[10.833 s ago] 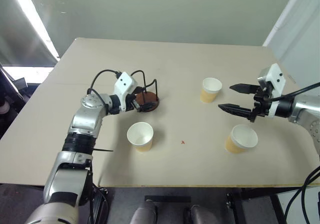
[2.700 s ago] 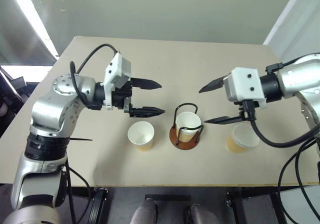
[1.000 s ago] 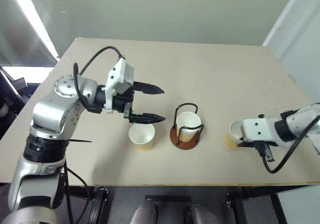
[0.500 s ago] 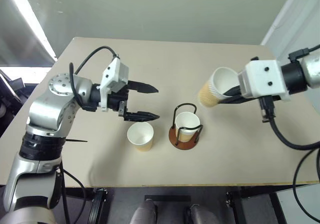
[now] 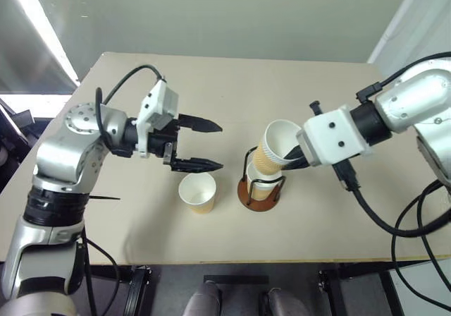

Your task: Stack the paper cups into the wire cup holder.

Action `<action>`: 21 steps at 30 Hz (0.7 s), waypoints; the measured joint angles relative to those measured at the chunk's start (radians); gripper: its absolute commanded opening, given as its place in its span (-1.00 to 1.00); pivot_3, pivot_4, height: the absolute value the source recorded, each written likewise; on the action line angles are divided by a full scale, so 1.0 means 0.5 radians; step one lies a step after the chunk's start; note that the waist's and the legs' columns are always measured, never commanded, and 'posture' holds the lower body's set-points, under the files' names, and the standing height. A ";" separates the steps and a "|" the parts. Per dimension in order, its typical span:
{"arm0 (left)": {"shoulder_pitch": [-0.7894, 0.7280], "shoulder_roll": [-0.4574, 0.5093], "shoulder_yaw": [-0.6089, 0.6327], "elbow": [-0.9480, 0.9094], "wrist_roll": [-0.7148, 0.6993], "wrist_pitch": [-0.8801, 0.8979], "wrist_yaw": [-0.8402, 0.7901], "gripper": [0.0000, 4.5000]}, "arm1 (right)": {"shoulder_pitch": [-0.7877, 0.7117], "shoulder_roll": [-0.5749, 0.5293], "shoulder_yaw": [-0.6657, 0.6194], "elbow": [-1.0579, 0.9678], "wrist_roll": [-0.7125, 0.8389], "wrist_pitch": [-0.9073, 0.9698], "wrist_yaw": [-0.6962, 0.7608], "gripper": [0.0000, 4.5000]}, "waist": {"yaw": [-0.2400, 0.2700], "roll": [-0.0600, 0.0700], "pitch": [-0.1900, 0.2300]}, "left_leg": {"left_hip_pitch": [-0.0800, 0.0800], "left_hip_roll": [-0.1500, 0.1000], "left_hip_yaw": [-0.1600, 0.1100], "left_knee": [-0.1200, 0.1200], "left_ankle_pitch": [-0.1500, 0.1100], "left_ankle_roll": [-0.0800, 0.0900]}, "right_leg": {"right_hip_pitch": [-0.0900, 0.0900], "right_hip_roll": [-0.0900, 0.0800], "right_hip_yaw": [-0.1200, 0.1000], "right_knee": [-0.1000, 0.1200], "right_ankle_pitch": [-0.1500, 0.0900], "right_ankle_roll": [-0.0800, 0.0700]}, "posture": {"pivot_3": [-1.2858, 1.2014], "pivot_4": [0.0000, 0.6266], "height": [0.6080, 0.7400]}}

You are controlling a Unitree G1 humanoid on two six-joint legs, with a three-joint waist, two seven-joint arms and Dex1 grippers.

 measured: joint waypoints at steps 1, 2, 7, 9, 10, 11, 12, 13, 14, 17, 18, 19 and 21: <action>-0.010 0.007 0.018 -0.020 -0.026 0.025 0.004 1.00 | 0.000 0.023 0.012 0.021 -0.021 -0.027 0.000 -0.99 | 0.000 0.000 0.000 | 0.000 0.000 0.000 0.000 0.000 0.000 | 0.000 0.000 0.000 0.000 0.000 0.000 | 0.03 -0.52 1.00; -0.022 0.011 0.036 -0.037 -0.042 0.045 0.007 1.00 | 0.001 0.039 0.021 0.037 -0.036 -0.052 0.000 -0.99 | 0.000 0.000 0.000 | 0.000 0.000 0.000 0.000 0.000 0.000 | 0.000 0.000 0.000 0.000 0.000 0.000 | 0.03 -0.52 1.00; -0.091 0.019 0.142 -0.096 -0.180 0.172 0.065 1.00 | 0.039 0.070 0.072 0.108 -0.117 -0.179 0.019 -0.99 | 0.001 0.000 0.000 | 0.000 0.000 0.000 0.000 0.000 0.000 | 0.000 0.000 0.000 0.000 0.000 0.000 | 0.03 -0.52 1.00; -0.114 0.020 0.151 -0.109 -0.203 0.193 0.085 1.00 | 0.052 0.083 0.084 0.128 -0.138 -0.204 0.029 -0.99 | 0.001 0.000 0.000 | 0.000 0.000 0.000 0.000 0.000 0.000 | 0.000 0.000 0.000 0.000 0.000 0.000 | 0.03 -0.52 1.00; -0.117 0.021 0.151 -0.115 -0.208 0.197 0.088 1.00 | 0.062 0.087 0.085 0.138 -0.151 -0.225 0.033 -0.99 | 0.000 0.000 0.000 | 0.000 0.000 0.000 0.000 0.000 0.000 | 0.000 0.000 0.000 0.000 0.000 0.000 | 0.03 -0.52 1.00; -0.117 0.021 0.151 -0.118 -0.211 0.200 0.090 1.00 | 0.077 0.088 0.088 0.149 -0.169 -0.242 0.036 -0.99 | 0.000 0.000 0.000 | 0.000 0.000 0.000 0.000 0.000 0.000 | 0.000 0.000 0.000 0.000 0.000 0.000 | 0.03 -0.52 1.00; -0.117 0.022 0.151 -0.118 -0.212 0.201 0.091 1.00 | 0.087 0.090 0.092 0.156 -0.180 -0.254 0.041 -0.99 | 0.000 0.000 0.000 | 0.000 0.000 0.000 0.000 0.000 0.000 | 0.000 0.000 0.000 0.000 0.000 0.000 | 0.03 -0.52 1.00; -0.117 0.024 0.151 -0.118 -0.212 0.201 0.094 1.00 | 0.100 0.096 0.096 0.161 -0.201 -0.274 0.047 -0.99 | 0.000 0.000 0.000 | 0.000 0.000 0.000 0.000 0.000 0.000 | 0.000 0.000 0.000 0.000 0.000 0.000 | 0.03 -0.52 1.00; -0.117 0.025 0.151 -0.118 -0.212 0.201 0.095 1.00 | 0.108 0.100 0.100 0.166 -0.216 -0.287 0.050 -0.99 | 0.000 0.000 0.000 | 0.000 0.000 0.000 0.000 0.000 0.000 | 0.000 0.000 0.000 0.000 0.000 0.000 | 0.03 -0.52 1.00; -0.117 0.026 0.151 -0.118 -0.212 0.201 0.099 1.00 | 0.122 0.108 0.110 0.177 -0.258 -0.332 0.067 -0.99 | 0.000 0.000 0.000 | 0.000 0.000 0.000 0.000 0.000 0.000 | 0.000 0.000 0.000 0.000 0.000 0.000 | 0.03 -0.52 1.00; -0.117 0.026 0.150 -0.118 -0.212 0.201 0.102 1.00 | 0.127 0.114 0.116 0.182 -0.274 -0.347 0.070 -0.99 | 0.000 0.000 0.000 | 0.000 0.000 0.000 0.000 0.000 0.000 | 0.000 0.000 0.000 0.000 0.000 0.000 | 0.03 -0.52 1.00; -0.117 0.026 0.150 -0.118 -0.211 0.201 0.106 1.00 | 0.134 0.117 0.125 0.186 -0.289 -0.356 0.071 -0.99 | 0.000 0.000 0.000 | 0.000 0.000 0.000 0.000 0.000 0.000 | 0.000 0.000 0.000 0.000 0.000 0.000 | 0.03 -0.52 1.00; -0.117 0.026 0.150 -0.118 -0.208 0.201 0.119 1.00 | 0.149 0.128 0.144 0.190 -0.305 -0.365 0.073 -0.99 | 0.000 0.000 0.000 | 0.000 0.000 0.000 0.000 0.000 0.000 | 0.000 0.000 0.000 0.000 0.000 -0.001 | 0.03 -0.52 1.00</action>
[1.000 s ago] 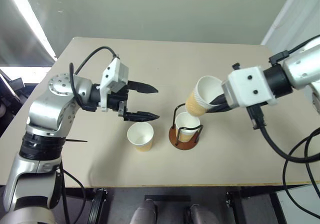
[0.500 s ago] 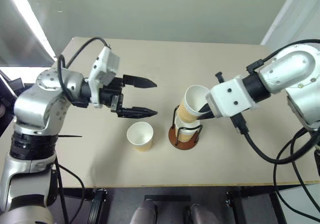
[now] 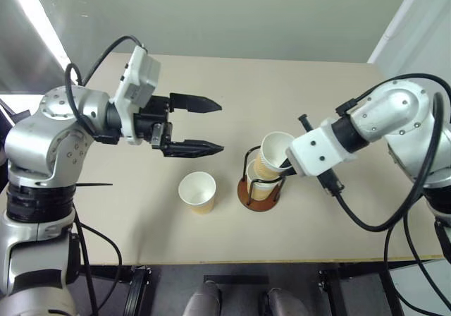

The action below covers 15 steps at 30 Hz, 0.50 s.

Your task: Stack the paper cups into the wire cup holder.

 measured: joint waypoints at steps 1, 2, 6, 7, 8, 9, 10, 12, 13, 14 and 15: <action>0.000 0.000 0.000 0.000 0.002 0.000 0.003 1.00 | 0.006 0.010 0.007 0.000 -0.008 -0.009 0.001 -0.92 | 0.000 0.000 0.000 | 0.000 0.000 0.000 0.000 0.000 0.000 | 0.000 0.000 0.000 0.000 0.000 0.000 | 0.03 -0.52 1.00; 0.000 0.000 -0.001 0.000 0.003 0.000 0.004 1.00 | 0.008 0.020 0.012 0.000 -0.015 -0.018 0.001 -0.83 | 0.000 0.000 0.000 | 0.000 0.000 0.000 0.000 0.000 0.000 | 0.000 0.000 0.000 0.000 0.000 0.000 | 0.03 -0.52 1.00; 0.000 0.000 -0.002 0.000 0.006 0.000 0.007 1.00 | 0.012 0.068 0.013 -0.004 -0.020 -0.022 -0.002 -0.30 | 0.000 0.000 0.000 | 0.000 0.000 0.000 0.000 0.000 0.000 | 0.000 0.000 0.000 0.000 0.000 0.000 | 0.03 -0.52 1.00; 0.000 0.001 -0.002 0.000 0.006 0.000 0.008 1.00 | 0.016 0.083 0.013 -0.005 -0.020 -0.013 -0.009 -0.15 | 0.000 0.000 0.000 | 0.000 0.000 0.000 0.000 0.000 0.000 | 0.000 0.000 0.000 0.000 0.000 0.000 | 0.03 -0.52 1.00; 0.000 0.002 -0.002 0.000 0.006 0.000 0.008 1.00 | 0.017 0.097 0.013 -0.006 -0.019 -0.001 -0.019 0.01 | 0.000 0.000 0.000 | 0.000 0.000 0.000 0.000 0.000 0.000 | 0.000 0.000 0.000 0.000 0.000 0.000 | 0.03 -0.52 1.00; 0.000 0.005 -0.002 -0.001 0.006 0.000 0.008 1.00 | 0.017 0.120 0.012 -0.006 -0.018 0.018 -0.039 0.15 | -0.001 0.000 0.000 | 0.000 0.000 0.000 0.000 0.000 0.000 | 0.000 0.000 0.000 0.000 0.000 0.000 | 0.03 -0.52 1.00; 0.001 0.009 -0.002 -0.002 0.008 0.000 0.008 1.00 | 0.017 0.139 0.011 -0.007 -0.012 0.037 -0.058 0.15 | -0.002 0.000 0.000 | 0.000 0.000 0.000 0.000 0.000 0.000 | 0.000 0.000 0.000 0.000 0.000 0.000 | 0.03 -0.52 1.00; 0.006 0.035 -0.008 -0.013 0.025 -0.003 0.007 1.00 | 0.018 0.194 -0.030 -0.006 0.032 0.124 -0.123 0.15 | -0.003 0.000 0.000 | 0.000 0.000 0.000 -0.001 0.000 0.000 | -0.001 0.000 0.000 0.000 0.000 0.000 | 0.03 -0.52 1.00; 0.015 0.053 -0.013 -0.020 0.038 -0.005 0.006 1.00 | 0.017 0.221 -0.072 -0.007 0.061 0.174 -0.155 0.15 | -0.005 0.000 0.000 | 0.000 0.000 0.000 -0.001 0.000 -0.001 | -0.001 0.000 0.000 -0.001 0.000 0.000 | 0.03 -0.52 1.00; 0.030 0.070 -0.015 -0.033 0.053 -0.007 0.005 1.00 | 0.015 0.240 -0.124 -0.009 0.105 0.250 -0.197 0.15 | -0.004 0.000 0.000 | 0.000 0.000 0.000 -0.002 0.000 -0.001 | -0.001 0.000 0.000 -0.001 0.000 -0.001 | 0.03 -0.52 1.00; 0.051 0.088 -0.020 -0.046 0.060 -0.007 0.004 1.00 | 0.009 0.251 -0.178 -0.011 0.150 0.322 -0.233 0.15 | -0.004 0.000 0.000 | 0.000 0.000 0.000 -0.002 0.000 -0.001 | -0.001 0.000 0.000 -0.001 0.000 -0.001 | 0.03 -0.52 1.00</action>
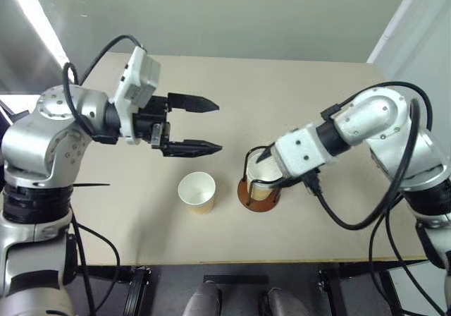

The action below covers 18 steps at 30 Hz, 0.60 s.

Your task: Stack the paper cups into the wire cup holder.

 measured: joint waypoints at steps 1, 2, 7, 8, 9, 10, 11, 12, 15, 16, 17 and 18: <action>0.020 0.024 -0.011 -0.014 0.010 -0.002 -0.004 1.00 | -0.005 0.017 -0.066 -0.003 0.053 0.086 -0.043 0.15 | 0.000 0.000 0.000 | 0.000 0.000 0.000 0.000 0.000 0.000 | 0.000 0.000 0.000 0.000 0.000 0.000 | 0.03 -0.52 1.00; 0.043 0.052 -0.019 -0.030 0.030 -0.006 -0.010 1.00 | -0.010 0.034 -0.121 -0.012 0.100 0.154 -0.077 0.15 | -0.001 0.000 0.000 | 0.000 0.000 0.000 0.000 0.000 0.000 | 0.000 0.000 0.000 -0.001 0.000 0.000 | 0.03 -0.52 1.00; 0.185 0.220 -0.034 -0.150 0.074 -0.017 -0.094 1.00 | -0.034 0.086 -0.387 -0.131 0.419 0.548 -0.261 0.15 | -0.003 0.000 0.000 | 0.000 0.000 0.000 -0.004 0.000 -0.001 | -0.002 0.000 0.000 -0.001 -0.001 -0.003 | 0.03 -0.52 1.00; 0.214 0.245 -0.034 -0.176 0.072 -0.017 -0.105 1.00 | -0.040 0.096 -0.424 -0.160 0.483 0.616 -0.292 0.15 | -0.004 0.000 0.000 | 0.000 0.000 0.000 -0.005 0.000 -0.002 | -0.002 0.000 0.000 -0.001 -0.002 -0.003 | 0.03 -0.52 1.00; 0.236 0.261 -0.032 -0.194 0.070 -0.015 -0.122 1.00 | -0.049 0.105 -0.451 -0.184 0.537 0.673 -0.320 0.15 | -0.003 0.000 0.000 | 0.000 0.000 0.000 -0.005 0.000 -0.002 | -0.002 0.000 0.000 -0.001 -0.002 -0.003 | 0.03 -0.52 1.00; 0.265 0.286 -0.032 -0.217 0.064 -0.013 -0.135 1.00 | -0.059 0.125 -0.482 -0.209 0.609 0.742 -0.356 0.15 | -0.004 0.000 0.000 | 0.000 0.000 0.000 -0.005 0.000 -0.002 | -0.003 0.001 0.000 -0.001 -0.002 -0.003 | 0.03 -0.52 1.00; 0.283 0.297 -0.032 -0.232 0.058 -0.010 -0.142 1.00 | -0.063 0.131 -0.504 -0.229 0.660 0.786 -0.381 0.15 | -0.004 0.000 0.000 | 0.000 0.000 0.000 -0.005 0.001 -0.003 | -0.003 0.001 0.000 -0.001 -0.002 -0.003 | 0.03 -0.52 1.00; 0.308 0.316 -0.030 -0.249 0.038 0.003 -0.153 1.00 | -0.067 0.133 -0.518 -0.249 0.713 0.833 -0.413 0.15 | -0.003 0.000 0.000 | 0.000 0.000 0.000 -0.005 0.001 -0.003 | -0.002 0.001 0.000 -0.001 -0.002 -0.003 | 0.03 -0.52 1.00; 0.385 0.372 -0.028 -0.297 -0.002 0.033 -0.197 1.00 | -0.077 0.134 -0.530 -0.274 0.812 0.898 -0.480 0.15 | -0.007 0.000 0.000 | 0.000 0.000 0.000 -0.005 0.000 -0.003 | -0.003 0.001 0.001 -0.001 -0.002 -0.003 | 0.03 -0.52 1.00; 0.422 0.405 -0.031 -0.314 -0.002 0.032 -0.228 1.00 | -0.077 0.133 -0.530 -0.276 0.831 0.904 -0.505 0.15 | -0.008 0.000 0.000 | 0.000 0.000 0.000 -0.005 0.000 -0.004 | -0.004 0.001 0.001 0.000 -0.002 -0.004 | 0.03 -0.52 1.00; 0.458 0.452 -0.047 -0.327 0.019 0.013 -0.265 1.00 | -0.077 0.133 -0.530 -0.275 0.845 0.904 -0.530 0.15 | -0.009 0.000 0.000 | 0.000 0.001 0.000 -0.005 0.000 -0.004 | -0.005 0.001 0.001 0.001 -0.002 -0.004 | 0.03 -0.52 1.00; 0.486 0.498 -0.071 -0.331 0.063 -0.022 -0.304 1.00 | -0.077 0.133 -0.530 -0.275 0.851 0.903 -0.557 0.15 | -0.009 0.001 0.000 | 0.000 0.001 0.000 -0.006 0.000 -0.004 | -0.005 0.001 0.001 0.001 -0.003 -0.005 | 0.03 -0.52 1.00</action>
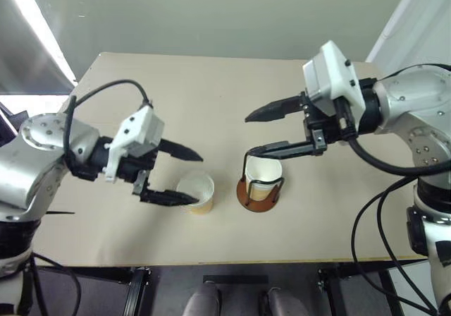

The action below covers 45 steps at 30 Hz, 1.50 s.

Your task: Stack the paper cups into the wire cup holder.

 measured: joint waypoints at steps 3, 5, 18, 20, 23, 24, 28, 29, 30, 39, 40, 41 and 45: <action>0.008 0.047 -0.072 0.046 0.133 -0.144 -0.086 1.00 | -0.008 0.014 0.022 0.008 -0.001 -0.015 -0.071 0.15 | 0.002 0.000 0.000 | 0.000 0.000 -0.001 0.000 0.000 0.000 | -0.001 0.000 0.000 0.001 0.000 -0.001 | 0.03 -0.52 1.00; -0.006 0.047 -0.127 0.106 0.214 -0.227 -0.115 1.00 | -0.017 0.037 0.045 0.017 -0.005 -0.034 -0.103 0.15 | 0.000 0.000 0.000 | 0.000 0.000 -0.001 0.001 0.000 0.000 | -0.002 0.000 0.000 0.002 -0.001 -0.001 | 0.03 -0.52 1.00; -0.241 -0.134 -0.398 0.290 0.414 -0.375 -0.252 1.00 | -0.096 0.157 0.263 0.191 -0.125 -0.187 -0.234 0.15 | -0.001 0.000 0.000 | -0.018 0.000 -0.001 0.004 -0.001 -0.003 | -0.023 -0.001 -0.001 0.012 -0.002 -0.004 | 0.03 -0.52 1.00; -0.257 -0.135 -0.401 0.286 0.412 -0.367 -0.260 1.00 | -0.106 0.165 0.270 0.224 -0.129 -0.195 -0.234 0.15 | -0.004 0.000 0.000 | -0.018 0.000 -0.001 0.004 -0.001 -0.003 | -0.024 -0.001 -0.001 0.012 -0.002 -0.004 | 0.03 -0.52 1.00; -0.243 -0.122 -0.435 0.285 0.418 -0.387 -0.269 1.00 | -0.139 0.167 0.270 0.262 -0.138 -0.199 -0.228 0.15 | -0.004 0.000 0.000 | -0.018 0.001 -0.001 0.003 0.000 -0.003 | -0.024 -0.001 -0.001 0.013 -0.002 -0.004 | 0.03 -0.52 1.00; -0.236 -0.116 -0.450 0.286 0.422 -0.398 -0.270 1.00 | -0.142 0.168 0.270 0.266 -0.138 -0.202 -0.223 0.15 | -0.005 0.000 0.000 | -0.018 0.001 -0.001 0.003 0.000 -0.003 | -0.024 -0.001 -0.001 0.013 -0.002 -0.004 | 0.03 -0.52 1.00; -0.176 -0.066 -0.497 0.286 0.495 -0.514 -0.272 1.00 | -0.172 0.174 0.270 0.314 -0.128 -0.193 -0.207 0.15 | -0.005 0.000 0.000 | -0.019 0.001 -0.001 0.004 0.000 -0.003 | -0.024 -0.001 -0.001 0.013 -0.002 -0.004 | 0.03 -0.52 1.00; -0.151 -0.056 -0.501 0.285 0.510 -0.553 -0.273 1.00 | -0.185 0.174 0.270 0.324 -0.122 -0.187 -0.200 0.15 | -0.005 0.000 0.000 | -0.018 0.001 -0.001 0.003 0.000 -0.003 | -0.024 -0.001 -0.001 0.013 -0.002 -0.004 | 0.03 -0.52 1.00; -0.129 -0.051 -0.502 0.285 0.525 -0.579 -0.273 1.00 | -0.194 0.173 0.270 0.327 -0.122 -0.185 -0.198 0.15 | -0.005 0.000 0.000 | -0.019 0.001 -0.001 0.003 -0.001 -0.003 | -0.025 -0.001 -0.001 0.013 -0.002 -0.004 | 0.03 -0.52 1.00; -0.039 -0.056 -0.531 0.286 0.639 -0.753 -0.274 1.00 | -0.231 0.170 0.270 0.401 -0.140 -0.184 -0.196 0.15 | -0.005 0.000 0.000 | -0.019 0.001 -0.001 0.004 -0.001 -0.003 | -0.026 -0.001 -0.001 0.017 -0.004 -0.007 | 0.03 -0.52 1.00; -0.033 -0.064 -0.535 0.286 0.657 -0.778 -0.273 1.00 | -0.231 0.165 0.270 0.399 -0.140 -0.182 -0.196 0.15 | -0.005 0.000 0.000 | -0.019 0.001 -0.001 0.004 -0.001 -0.003 | -0.026 -0.001 -0.001 0.018 -0.004 -0.007 | 0.03 -0.52 1.00; -0.028 -0.068 -0.541 0.287 0.673 -0.790 -0.273 1.00 | -0.231 0.161 0.270 0.397 -0.140 -0.179 -0.196 0.15 | -0.006 0.000 0.000 | -0.019 0.001 -0.001 0.004 -0.001 -0.003 | -0.026 -0.001 -0.001 0.018 -0.004 -0.007 | 0.03 -0.52 1.00; -0.017 -0.131 -0.553 0.313 0.742 -0.860 -0.265 1.00 | -0.231 0.150 0.270 0.396 -0.139 -0.157 -0.194 0.15 | -0.006 0.000 0.000 | -0.019 0.001 -0.001 0.005 0.000 -0.004 | -0.027 -0.001 -0.001 0.021 -0.004 -0.007 | 0.03 -0.52 1.00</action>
